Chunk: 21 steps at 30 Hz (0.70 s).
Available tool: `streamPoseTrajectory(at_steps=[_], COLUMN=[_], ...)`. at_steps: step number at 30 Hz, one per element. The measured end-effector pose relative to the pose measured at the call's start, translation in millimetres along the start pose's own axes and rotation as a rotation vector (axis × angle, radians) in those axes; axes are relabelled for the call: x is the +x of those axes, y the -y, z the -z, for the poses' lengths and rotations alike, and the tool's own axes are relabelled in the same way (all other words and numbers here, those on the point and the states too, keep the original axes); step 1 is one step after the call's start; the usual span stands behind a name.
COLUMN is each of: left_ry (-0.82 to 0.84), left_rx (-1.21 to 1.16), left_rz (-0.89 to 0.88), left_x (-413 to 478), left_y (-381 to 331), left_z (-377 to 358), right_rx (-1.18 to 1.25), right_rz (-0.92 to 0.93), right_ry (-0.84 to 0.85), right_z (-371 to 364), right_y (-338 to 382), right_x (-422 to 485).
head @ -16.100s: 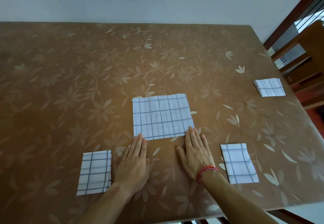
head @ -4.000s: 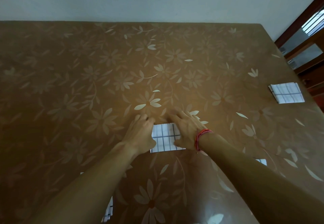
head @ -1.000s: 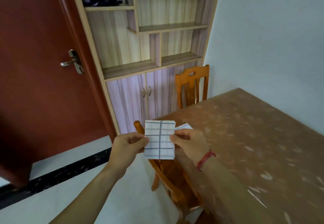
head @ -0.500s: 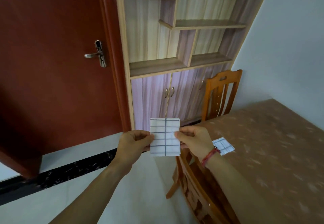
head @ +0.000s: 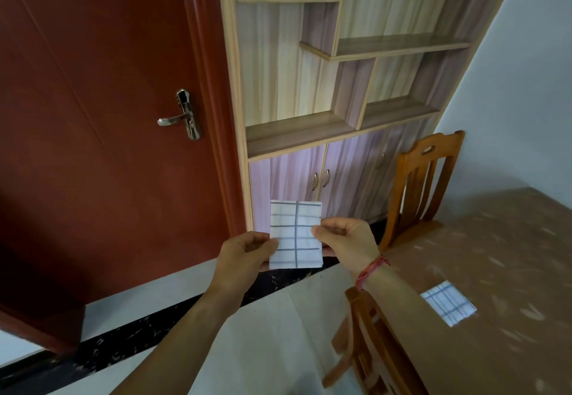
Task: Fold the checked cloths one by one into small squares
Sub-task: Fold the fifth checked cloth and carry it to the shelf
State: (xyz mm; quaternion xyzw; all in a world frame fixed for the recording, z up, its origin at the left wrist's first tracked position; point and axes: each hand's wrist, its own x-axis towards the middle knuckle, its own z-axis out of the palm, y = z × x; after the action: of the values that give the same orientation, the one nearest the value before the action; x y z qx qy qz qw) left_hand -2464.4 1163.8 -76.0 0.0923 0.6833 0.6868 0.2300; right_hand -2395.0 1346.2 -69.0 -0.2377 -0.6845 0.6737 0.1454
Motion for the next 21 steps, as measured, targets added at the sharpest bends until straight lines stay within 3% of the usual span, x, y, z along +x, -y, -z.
streamPoseTrajectory(at_steps=[14,21], left_ry=[0.058,0.233], left_rx=[0.040,0.054], left_rz=[0.083,0.160], left_x=[183.8,251.9], left_y=[-38.4,-39.9], left_z=[-47.2,-87.3], right_rx=[0.058,0.077], right_rz=[-0.071,-0.103], right_ry=[-0.130,-0.284], right_z=[32.9,61.4], right_y=[4.5,-0.8], right_x=[182.3,228.3])
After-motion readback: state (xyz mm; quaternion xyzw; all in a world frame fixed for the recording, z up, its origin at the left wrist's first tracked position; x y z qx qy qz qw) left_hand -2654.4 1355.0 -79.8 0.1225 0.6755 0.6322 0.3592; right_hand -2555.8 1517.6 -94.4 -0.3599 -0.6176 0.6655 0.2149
